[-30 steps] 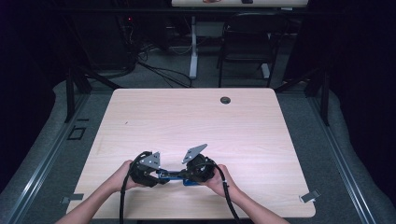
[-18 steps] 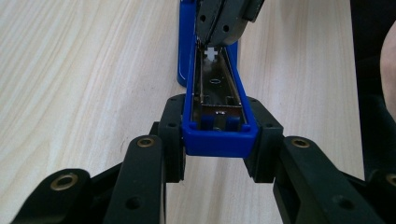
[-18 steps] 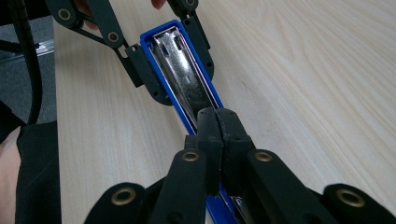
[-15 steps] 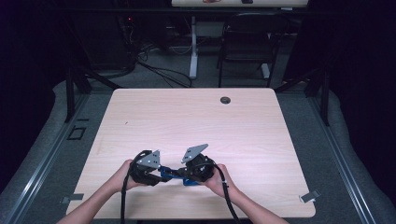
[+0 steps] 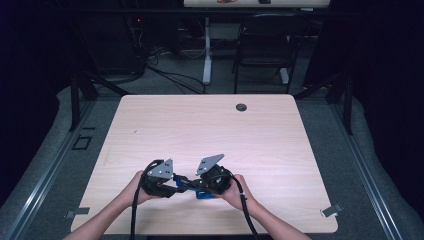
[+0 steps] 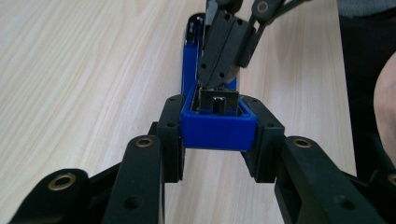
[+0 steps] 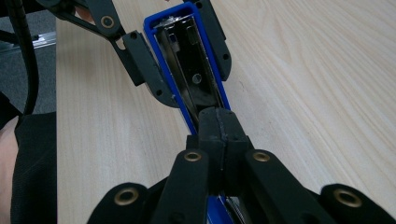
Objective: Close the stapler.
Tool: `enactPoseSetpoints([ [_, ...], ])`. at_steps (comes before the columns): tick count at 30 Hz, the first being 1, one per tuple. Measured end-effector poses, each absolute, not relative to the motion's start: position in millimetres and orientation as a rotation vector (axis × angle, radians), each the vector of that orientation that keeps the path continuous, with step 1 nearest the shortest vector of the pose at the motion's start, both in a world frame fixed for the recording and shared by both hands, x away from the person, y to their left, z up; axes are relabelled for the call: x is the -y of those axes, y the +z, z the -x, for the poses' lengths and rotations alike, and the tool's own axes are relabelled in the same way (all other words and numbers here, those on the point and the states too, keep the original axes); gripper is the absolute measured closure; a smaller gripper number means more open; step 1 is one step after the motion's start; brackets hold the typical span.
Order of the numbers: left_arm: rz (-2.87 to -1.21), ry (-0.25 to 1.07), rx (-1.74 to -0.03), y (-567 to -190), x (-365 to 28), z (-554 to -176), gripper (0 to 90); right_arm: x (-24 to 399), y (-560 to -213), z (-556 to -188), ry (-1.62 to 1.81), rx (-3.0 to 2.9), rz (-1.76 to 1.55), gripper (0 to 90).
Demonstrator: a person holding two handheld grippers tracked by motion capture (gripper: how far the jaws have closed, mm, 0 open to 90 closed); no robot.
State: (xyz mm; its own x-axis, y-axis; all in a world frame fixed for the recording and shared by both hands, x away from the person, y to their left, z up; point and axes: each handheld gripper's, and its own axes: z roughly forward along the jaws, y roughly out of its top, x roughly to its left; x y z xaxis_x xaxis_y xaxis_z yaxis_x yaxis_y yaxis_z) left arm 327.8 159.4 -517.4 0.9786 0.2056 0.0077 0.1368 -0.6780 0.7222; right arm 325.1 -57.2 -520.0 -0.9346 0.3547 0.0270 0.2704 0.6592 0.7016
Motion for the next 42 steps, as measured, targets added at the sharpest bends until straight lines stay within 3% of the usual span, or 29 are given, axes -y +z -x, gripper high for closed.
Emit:
enactPoseSetpoints([
  [9,-2.290,0.131,-0.236,-514.5,-153.7,-326.8,63.2,64.7,-518.0,-325.8,1.148,-2.763,-0.523,89.4],
  [13,-2.330,0.113,-0.236,-515.8,-157.9,-325.0,56.2,66.3,-517.7,-325.8,1.157,-2.752,-0.526,89.8],
  [20,-2.299,0.155,-0.239,-514.8,-155.6,-324.4,64.9,71.3,-515.6,-326.8,1.166,-2.743,-0.534,90.0],
  [42,-2.233,0.205,-0.223,-516.4,-127.6,-324.4,64.9,96.4,-501.9,-325.2,1.147,-2.708,-0.579,90.0],
])
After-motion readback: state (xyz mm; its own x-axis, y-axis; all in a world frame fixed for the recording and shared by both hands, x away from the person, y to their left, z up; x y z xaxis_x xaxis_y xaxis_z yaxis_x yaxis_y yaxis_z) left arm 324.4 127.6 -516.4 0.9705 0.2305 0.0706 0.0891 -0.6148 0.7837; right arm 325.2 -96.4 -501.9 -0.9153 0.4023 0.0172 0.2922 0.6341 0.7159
